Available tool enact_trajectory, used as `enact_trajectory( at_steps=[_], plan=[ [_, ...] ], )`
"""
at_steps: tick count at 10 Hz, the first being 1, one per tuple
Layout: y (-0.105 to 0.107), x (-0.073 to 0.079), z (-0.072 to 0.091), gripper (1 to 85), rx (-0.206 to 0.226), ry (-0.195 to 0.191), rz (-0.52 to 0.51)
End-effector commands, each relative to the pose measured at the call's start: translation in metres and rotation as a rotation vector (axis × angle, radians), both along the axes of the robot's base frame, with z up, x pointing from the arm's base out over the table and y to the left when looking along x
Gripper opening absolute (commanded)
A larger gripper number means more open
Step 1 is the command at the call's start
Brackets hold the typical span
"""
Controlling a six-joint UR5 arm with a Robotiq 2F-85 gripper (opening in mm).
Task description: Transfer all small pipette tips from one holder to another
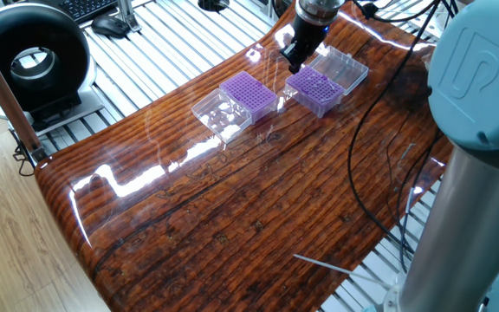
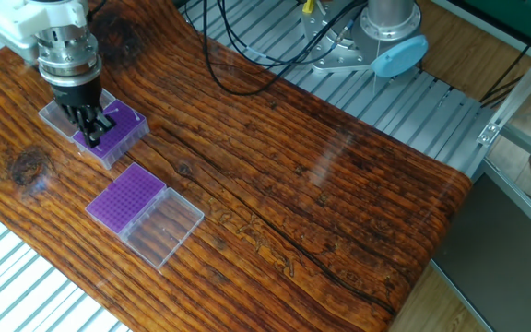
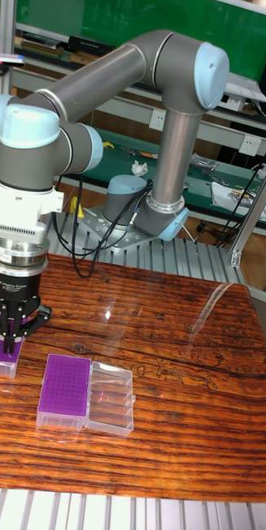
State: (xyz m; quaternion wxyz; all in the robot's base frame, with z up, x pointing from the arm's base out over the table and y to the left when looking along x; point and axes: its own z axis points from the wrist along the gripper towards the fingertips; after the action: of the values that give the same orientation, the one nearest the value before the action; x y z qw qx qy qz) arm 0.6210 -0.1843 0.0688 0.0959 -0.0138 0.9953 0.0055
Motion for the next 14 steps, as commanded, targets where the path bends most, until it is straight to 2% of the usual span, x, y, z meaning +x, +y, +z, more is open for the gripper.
enact_trajectory(
  at_steps=[1, 3, 6, 11, 14],
  plan=[
    [-0.005, -0.005, 0.003, 1.0, -0.021, 0.01, -0.016],
    [-0.007, -0.007, 0.003, 1.0, -0.026, 0.019, -0.02],
    [-0.015, -0.021, 0.004, 1.0, -0.057, 0.052, -0.038],
    [-0.01, -0.03, 0.005, 1.0, -0.05, 0.061, -0.057],
    [-0.011, -0.027, -0.001, 1.0, -0.049, 0.059, -0.052]
  ],
)
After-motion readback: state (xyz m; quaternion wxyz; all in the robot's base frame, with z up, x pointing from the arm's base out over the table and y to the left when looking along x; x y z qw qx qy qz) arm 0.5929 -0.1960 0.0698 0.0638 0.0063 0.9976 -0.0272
